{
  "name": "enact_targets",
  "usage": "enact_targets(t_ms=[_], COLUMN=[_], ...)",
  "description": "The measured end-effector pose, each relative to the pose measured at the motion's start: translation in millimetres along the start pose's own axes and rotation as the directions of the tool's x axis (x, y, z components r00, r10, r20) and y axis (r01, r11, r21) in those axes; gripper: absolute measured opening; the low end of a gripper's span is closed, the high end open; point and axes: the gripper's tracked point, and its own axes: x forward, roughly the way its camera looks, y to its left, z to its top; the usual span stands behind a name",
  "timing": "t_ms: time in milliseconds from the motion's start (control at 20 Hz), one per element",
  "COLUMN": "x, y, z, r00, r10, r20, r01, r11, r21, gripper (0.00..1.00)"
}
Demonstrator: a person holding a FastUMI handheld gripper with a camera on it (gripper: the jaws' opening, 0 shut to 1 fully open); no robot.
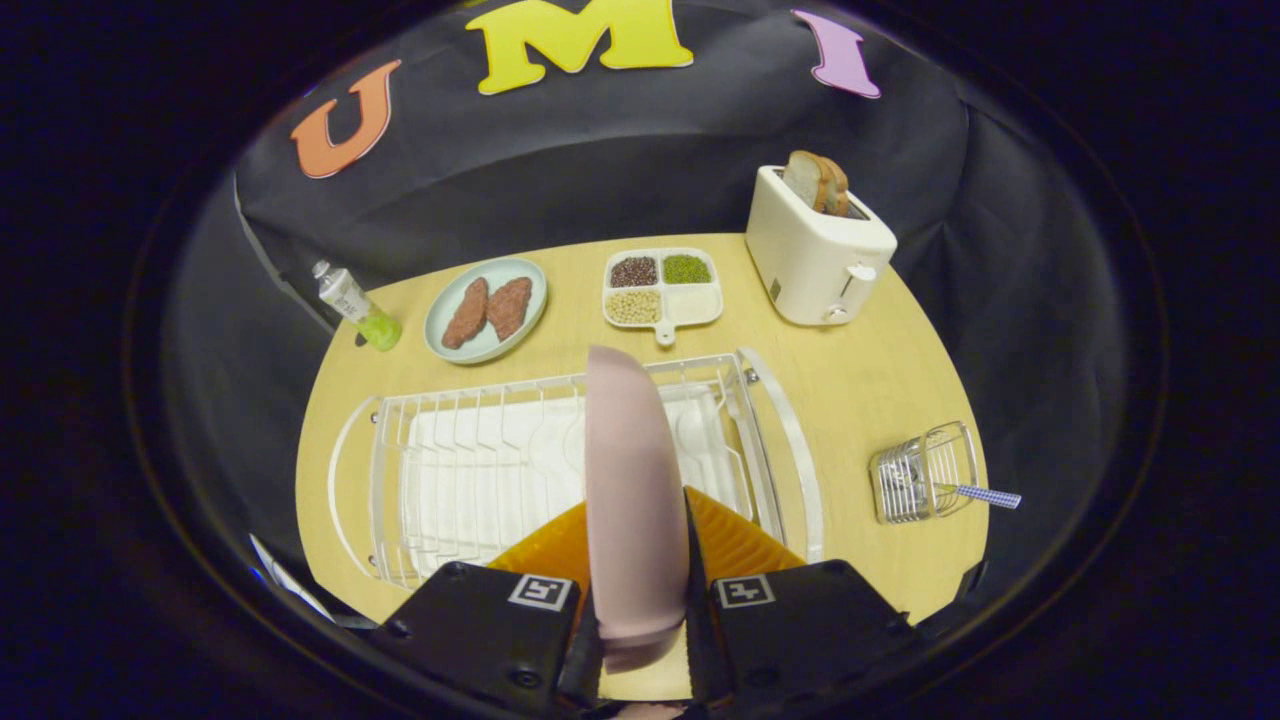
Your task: Take the plate from the dish rack, then take the spoon from the basket and place it into the plate.
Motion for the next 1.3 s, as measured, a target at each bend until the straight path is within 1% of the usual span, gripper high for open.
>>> enact_targets(t_ms=[250, 300, 400, 550, 600, 700, 850, 1050, 1200, 1300], x=[-8, -11, -24, -42, -47, -54, -58, -54, -41, -27], y=[6, 5, 2, 8, 7, 3, -15, -36, -46, -53], z=[0, 1, 12, 5, -3, -23, -59, -115, -156, -183], r00=[0.997, 0.995, 0.988, 0.992, 0.994, 0.995, 0.99, 0.978, 0.96, 0.948], r10=[-0.072, -0.096, -0.132, -0.078, -0.044, 0.025, 0.098, 0.193, 0.273, 0.311], r20=[0.001, 0.011, 0.075, 0.1, 0.104, 0.099, 0.098, 0.079, 0.068, 0.062], r01=[0.072, 0.096, 0.139, 0.089, 0.054, -0.017, -0.092, -0.192, -0.276, -0.315], r11=[0.995, 0.992, 0.985, 0.99, 0.993, 0.997, 0.994, 0.981, 0.96, 0.946], r21=[-0.063, -0.08, -0.105, -0.108, -0.103, -0.079, -0.063, -0.016, 0.042, 0.071], gripper=[0.39, 0.39, 0.39, 0.34, 0.33, 0.33, 0.33, 0.33, 0.33, 0.33])
